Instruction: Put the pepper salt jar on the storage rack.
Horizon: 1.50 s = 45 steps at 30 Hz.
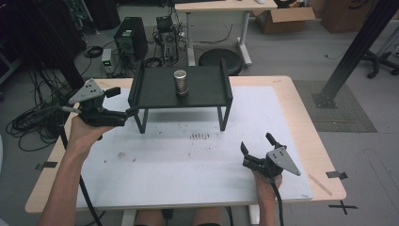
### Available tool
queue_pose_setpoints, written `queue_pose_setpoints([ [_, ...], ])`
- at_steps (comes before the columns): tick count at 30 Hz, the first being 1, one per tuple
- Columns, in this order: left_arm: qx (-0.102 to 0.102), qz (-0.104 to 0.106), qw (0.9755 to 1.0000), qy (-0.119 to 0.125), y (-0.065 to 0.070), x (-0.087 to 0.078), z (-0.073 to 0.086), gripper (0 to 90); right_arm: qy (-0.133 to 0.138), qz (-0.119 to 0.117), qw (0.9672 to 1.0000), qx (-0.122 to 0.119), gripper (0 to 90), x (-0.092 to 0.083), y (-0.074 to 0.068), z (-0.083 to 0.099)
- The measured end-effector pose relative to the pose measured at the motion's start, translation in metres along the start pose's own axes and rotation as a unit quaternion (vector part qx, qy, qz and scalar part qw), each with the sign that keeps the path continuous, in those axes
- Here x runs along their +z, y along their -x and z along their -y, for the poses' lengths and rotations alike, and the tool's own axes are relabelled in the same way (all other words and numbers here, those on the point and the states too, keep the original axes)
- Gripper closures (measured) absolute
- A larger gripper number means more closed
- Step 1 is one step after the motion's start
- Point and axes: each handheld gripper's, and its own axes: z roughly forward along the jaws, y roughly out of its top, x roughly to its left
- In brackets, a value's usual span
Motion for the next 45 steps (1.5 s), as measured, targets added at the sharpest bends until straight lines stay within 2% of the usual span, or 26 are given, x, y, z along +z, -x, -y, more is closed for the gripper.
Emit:
queue_pose_setpoints([
  [8,-0.014,-0.009,0.9999,0.005,-0.005,-0.013,0.028,4.2,0.000,-0.001,1.0000,0.000,3.3,0.000,0.000,0.000],
  [12,-0.027,-0.013,0.9995,0.011,-0.009,-0.018,0.046,4.2,-0.001,-0.001,1.0000,0.000,3.3,0.000,0.000,0.000],
  [18,-0.039,-0.027,0.9988,0.006,-0.014,-0.024,0.073,4.3,-0.001,-0.001,1.0000,0.000,3.3,0.000,0.000,0.000],
  [19,-0.045,-0.031,0.9985,0.008,-0.015,-0.025,0.082,4.3,-0.002,-0.001,1.0000,0.000,3.3,0.000,0.000,0.000],
  [20,-0.045,-0.031,0.9985,0.008,-0.015,-0.025,0.082,4.2,-0.002,-0.001,1.0000,0.000,3.3,0.000,0.000,0.000],
  [22,-0.049,-0.035,0.9982,0.006,-0.017,-0.027,0.091,4.3,-0.001,-0.001,1.0000,0.000,3.3,0.000,0.000,0.000],
  [27,-0.061,-0.049,0.9968,-0.016,-0.019,-0.029,0.115,4.3,-0.002,-0.001,1.0000,-0.001,3.3,0.000,0.000,0.000],
  [29,-0.064,-0.052,0.9965,-0.016,-0.020,-0.030,0.120,4.3,-0.002,-0.001,1.0000,-0.001,3.3,0.000,0.000,0.000],
  [35,-0.069,-0.064,0.9956,-0.003,-0.020,-0.033,0.139,4.2,-0.002,-0.002,1.0000,-0.002,3.3,0.000,0.000,0.000],
  [45,-0.063,-0.084,0.9936,0.043,-0.018,-0.044,0.164,4.2,-0.002,-0.002,1.0000,-0.002,3.3,0.001,0.000,0.000],
])
